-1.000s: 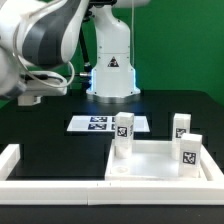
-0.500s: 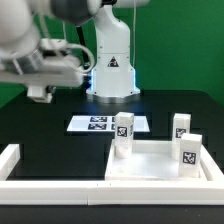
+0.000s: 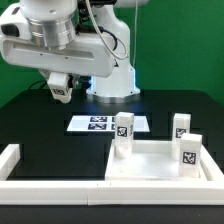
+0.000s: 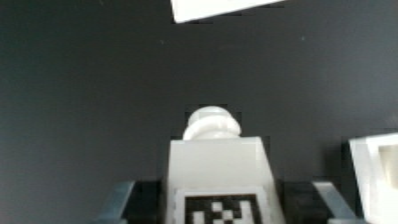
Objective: Assemble square table
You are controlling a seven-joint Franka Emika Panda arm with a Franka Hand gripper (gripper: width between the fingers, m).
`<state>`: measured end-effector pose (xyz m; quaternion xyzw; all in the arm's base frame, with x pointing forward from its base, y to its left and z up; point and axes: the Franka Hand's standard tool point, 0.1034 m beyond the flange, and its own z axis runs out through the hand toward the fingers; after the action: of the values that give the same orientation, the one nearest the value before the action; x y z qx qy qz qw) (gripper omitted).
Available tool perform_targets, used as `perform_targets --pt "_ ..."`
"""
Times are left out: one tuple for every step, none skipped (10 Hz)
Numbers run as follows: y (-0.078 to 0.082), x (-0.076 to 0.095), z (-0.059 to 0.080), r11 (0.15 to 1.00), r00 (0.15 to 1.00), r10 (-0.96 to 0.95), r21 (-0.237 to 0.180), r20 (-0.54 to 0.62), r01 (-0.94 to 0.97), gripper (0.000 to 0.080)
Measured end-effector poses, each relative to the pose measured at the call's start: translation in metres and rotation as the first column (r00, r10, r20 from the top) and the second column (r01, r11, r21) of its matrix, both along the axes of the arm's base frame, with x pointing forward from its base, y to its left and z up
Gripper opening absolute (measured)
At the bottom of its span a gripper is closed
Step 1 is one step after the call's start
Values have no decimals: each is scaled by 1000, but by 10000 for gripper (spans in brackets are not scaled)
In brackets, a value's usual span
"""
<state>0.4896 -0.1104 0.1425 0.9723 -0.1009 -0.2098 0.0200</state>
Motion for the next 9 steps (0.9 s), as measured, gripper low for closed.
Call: perform_targets --pt "2 2 -1 1000 998 8 -4 69 -8 287" --pt "5 5 -1 1000 994 5 -11 111 -4 287" --pt "20 20 0 999 982 -23 -40 189 31 287" --pt "39 38 1 997 968 -33 -61 249 50 287" --pt "53 59 4 994 947 -41 -80 317 70 287" --pt "67 75 6 990 924 -69 -89 377 110 287" --pt "84 91 5 983 894 -96 -101 437 155 287" --pt "102 104 1 978 859 -99 -108 503 176 287" --pt "103 103 -1 985 840 -60 -106 539 138 287"
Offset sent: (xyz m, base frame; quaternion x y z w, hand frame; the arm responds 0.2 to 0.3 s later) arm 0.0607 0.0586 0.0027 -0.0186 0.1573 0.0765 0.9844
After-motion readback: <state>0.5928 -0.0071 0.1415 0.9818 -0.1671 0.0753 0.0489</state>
